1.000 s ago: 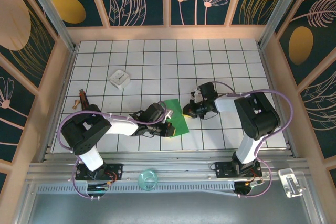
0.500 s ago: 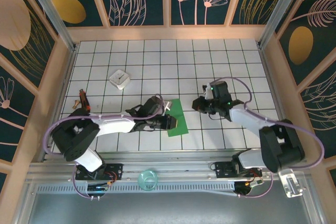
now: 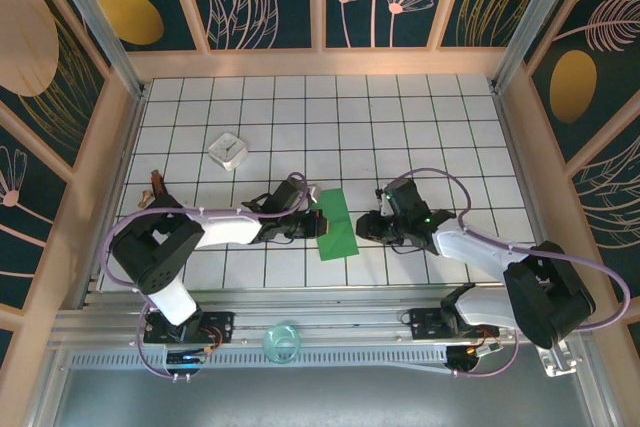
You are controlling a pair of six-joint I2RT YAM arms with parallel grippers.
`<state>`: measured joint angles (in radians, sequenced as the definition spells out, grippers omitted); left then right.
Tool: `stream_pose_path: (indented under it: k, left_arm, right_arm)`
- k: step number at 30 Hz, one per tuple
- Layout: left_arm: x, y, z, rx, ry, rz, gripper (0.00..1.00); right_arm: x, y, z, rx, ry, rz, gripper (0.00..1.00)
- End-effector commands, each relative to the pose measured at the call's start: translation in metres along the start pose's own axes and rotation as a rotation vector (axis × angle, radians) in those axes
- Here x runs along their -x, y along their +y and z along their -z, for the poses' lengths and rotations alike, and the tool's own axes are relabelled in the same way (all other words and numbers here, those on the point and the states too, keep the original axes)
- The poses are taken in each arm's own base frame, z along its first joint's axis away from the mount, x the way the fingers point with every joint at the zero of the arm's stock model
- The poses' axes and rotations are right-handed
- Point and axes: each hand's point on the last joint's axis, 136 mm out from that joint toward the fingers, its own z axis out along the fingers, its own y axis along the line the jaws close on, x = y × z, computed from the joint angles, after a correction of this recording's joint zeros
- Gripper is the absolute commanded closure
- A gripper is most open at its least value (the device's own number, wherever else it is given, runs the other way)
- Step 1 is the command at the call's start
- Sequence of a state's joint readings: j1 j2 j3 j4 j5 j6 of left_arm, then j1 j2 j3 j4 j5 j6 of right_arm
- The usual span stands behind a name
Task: Fold a paper plane with a square sheet of paper (pick it up from the middle)
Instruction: Turn over the paper at the bottom-center of the table.
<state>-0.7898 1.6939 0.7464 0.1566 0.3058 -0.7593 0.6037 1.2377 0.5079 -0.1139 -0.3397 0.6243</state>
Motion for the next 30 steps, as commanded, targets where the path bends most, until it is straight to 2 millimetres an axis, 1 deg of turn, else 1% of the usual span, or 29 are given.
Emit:
stream_pose_path:
  k: [1, 2, 5, 9, 14, 18, 24, 30]
  left_arm:
    - [0.007, 0.005, -0.001, 0.018, -0.005, -0.007, 1.00]
    - [0.002, 0.014, -0.006, 0.036, 0.010, 0.003, 1.00]
    - [-0.007, 0.022, -0.012, 0.040, 0.036, 0.012, 1.00]
    - [-0.022, 0.032, -0.019, 0.034, 0.071, 0.034, 1.00]
    - [-0.035, 0.040, -0.022, 0.031, 0.101, 0.052, 1.00]
    - [-0.038, 0.043, -0.021, 0.035, 0.108, 0.052, 1.00]
    - [-0.038, 0.042, -0.021, 0.032, 0.108, 0.048, 1.00]
    - [-0.039, 0.042, -0.021, 0.032, 0.111, 0.044, 1.00]
  right_arm:
    - [-0.011, -0.008, -0.004, -0.038, 0.022, -0.033, 0.71]
    - [-0.015, -0.008, -0.005, -0.041, 0.033, -0.033, 0.70]
    - [-0.024, -0.007, -0.007, -0.032, 0.059, -0.047, 0.68]
    - [-0.033, -0.007, -0.015, -0.021, 0.090, -0.064, 0.64]
    - [-0.038, -0.010, -0.019, -0.026, 0.102, -0.067, 0.63]
    - [-0.039, -0.012, -0.021, -0.033, 0.103, -0.061, 0.63]
    - [-0.041, 0.002, -0.027, 0.031, 0.121, -0.062, 0.63]
    - [-0.034, 0.010, -0.027, 0.063, 0.102, -0.043, 0.63]
